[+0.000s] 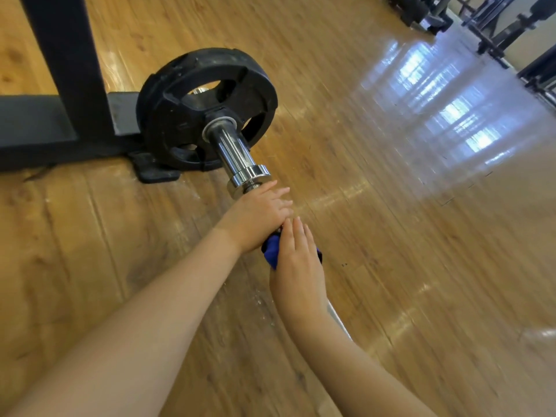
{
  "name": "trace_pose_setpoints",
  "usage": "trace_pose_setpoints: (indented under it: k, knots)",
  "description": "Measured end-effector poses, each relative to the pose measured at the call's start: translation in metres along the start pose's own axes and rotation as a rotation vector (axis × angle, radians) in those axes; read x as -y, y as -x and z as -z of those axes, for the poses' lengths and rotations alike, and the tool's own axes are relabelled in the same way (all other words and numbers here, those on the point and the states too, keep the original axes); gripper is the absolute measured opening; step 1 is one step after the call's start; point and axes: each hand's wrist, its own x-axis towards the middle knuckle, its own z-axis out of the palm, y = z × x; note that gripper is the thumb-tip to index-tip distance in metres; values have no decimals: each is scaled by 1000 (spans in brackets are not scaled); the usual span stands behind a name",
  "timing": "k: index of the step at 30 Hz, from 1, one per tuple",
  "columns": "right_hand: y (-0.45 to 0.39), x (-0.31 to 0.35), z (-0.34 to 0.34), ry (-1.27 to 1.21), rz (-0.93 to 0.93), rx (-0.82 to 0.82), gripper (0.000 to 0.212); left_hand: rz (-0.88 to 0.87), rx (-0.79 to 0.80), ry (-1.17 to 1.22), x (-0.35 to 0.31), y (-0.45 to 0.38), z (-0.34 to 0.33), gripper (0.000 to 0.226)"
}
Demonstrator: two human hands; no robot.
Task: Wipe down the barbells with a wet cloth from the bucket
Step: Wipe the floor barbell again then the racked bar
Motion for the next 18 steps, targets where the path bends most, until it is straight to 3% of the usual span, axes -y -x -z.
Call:
trace_pose_setpoints:
  k: [8,12,16,18]
  knots:
    - [33,-14,7,-37,-59,41,86,25,46,-22,-4,2,4,50]
    - [4,-4,5,4,12,112,72,41,19,-29,-6,3,4,46]
    - [23,-12,4,-30,-47,31,84,52,40,-38,-9,4,4,49]
    - [40,-18,11,-30,-38,69,85,52,37,-36,-10,4,3,52]
